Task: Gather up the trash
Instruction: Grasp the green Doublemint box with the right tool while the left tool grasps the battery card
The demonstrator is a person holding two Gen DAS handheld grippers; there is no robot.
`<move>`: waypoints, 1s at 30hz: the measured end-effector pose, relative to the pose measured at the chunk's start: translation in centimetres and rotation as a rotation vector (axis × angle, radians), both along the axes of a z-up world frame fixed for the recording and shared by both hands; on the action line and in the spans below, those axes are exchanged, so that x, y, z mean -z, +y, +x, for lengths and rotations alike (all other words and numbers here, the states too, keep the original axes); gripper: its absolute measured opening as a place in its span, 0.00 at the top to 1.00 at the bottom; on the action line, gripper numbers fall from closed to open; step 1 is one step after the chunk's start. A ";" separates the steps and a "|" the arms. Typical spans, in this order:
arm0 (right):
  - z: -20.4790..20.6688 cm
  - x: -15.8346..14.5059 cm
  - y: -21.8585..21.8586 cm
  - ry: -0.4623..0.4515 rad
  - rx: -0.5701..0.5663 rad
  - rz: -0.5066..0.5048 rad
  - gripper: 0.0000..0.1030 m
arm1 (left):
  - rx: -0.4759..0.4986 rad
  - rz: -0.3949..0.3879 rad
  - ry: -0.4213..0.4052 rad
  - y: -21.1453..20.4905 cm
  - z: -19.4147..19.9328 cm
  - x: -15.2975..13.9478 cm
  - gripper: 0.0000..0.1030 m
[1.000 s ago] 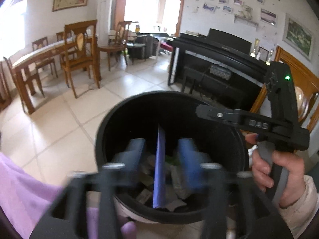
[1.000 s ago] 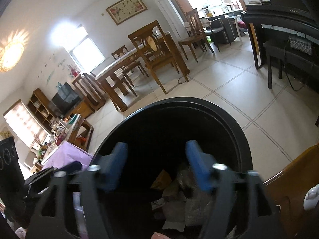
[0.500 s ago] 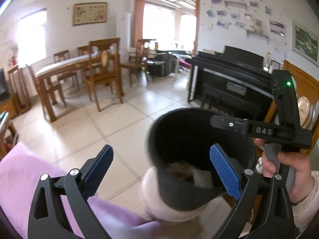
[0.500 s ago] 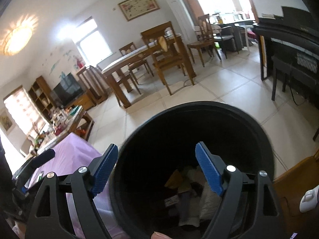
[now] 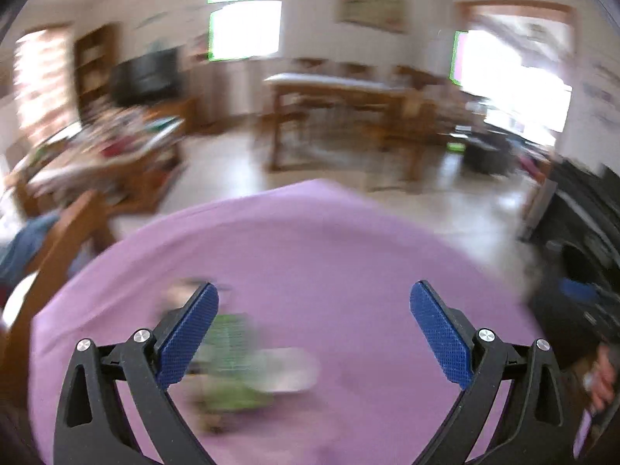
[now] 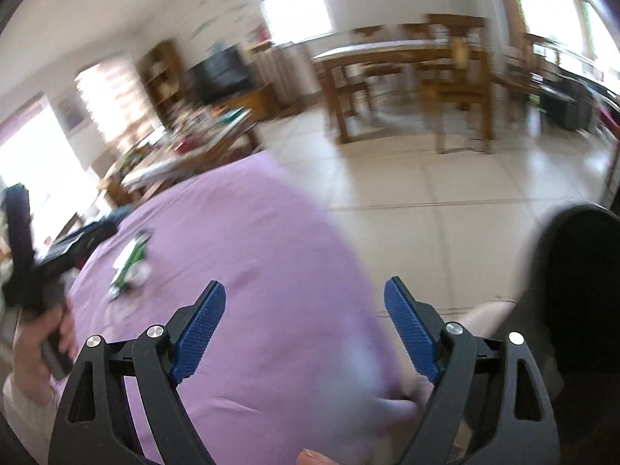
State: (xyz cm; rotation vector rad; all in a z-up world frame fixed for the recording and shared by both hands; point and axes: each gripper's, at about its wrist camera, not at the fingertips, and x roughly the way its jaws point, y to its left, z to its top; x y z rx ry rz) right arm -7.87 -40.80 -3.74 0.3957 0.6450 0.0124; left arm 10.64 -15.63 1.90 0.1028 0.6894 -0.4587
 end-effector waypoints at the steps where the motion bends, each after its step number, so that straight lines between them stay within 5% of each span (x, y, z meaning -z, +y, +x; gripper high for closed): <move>1: 0.9 -0.2 1.5 0.005 -0.032 -0.007 0.19 | -0.036 0.017 0.017 1.3 1.2 0.3 0.05; 8: 6.2 -0.7 10.4 0.035 -0.217 -0.045 0.19 | -0.066 0.134 0.184 5.7 8.2 4.0 0.10; 12: 8.2 -0.9 13.7 0.055 -0.274 -0.066 0.19 | -0.021 0.108 0.200 5.3 10.0 4.4 0.11; 16: 9.9 -1.4 16.1 0.056 -0.327 -0.106 0.19 | 0.015 0.071 0.233 4.9 11.2 5.9 0.31; 18: 10.7 -1.7 17.1 0.054 -0.346 -0.121 0.19 | -0.008 0.145 0.208 4.8 11.3 6.3 0.42; 25: 13.7 -1.8 21.2 0.086 -0.446 -0.218 0.20 | 0.007 0.133 0.196 4.7 10.5 6.5 0.42; 30: 15.4 -0.6 23.6 0.133 -0.492 -0.289 0.41 | -0.032 0.094 0.207 6.5 10.9 6.5 0.42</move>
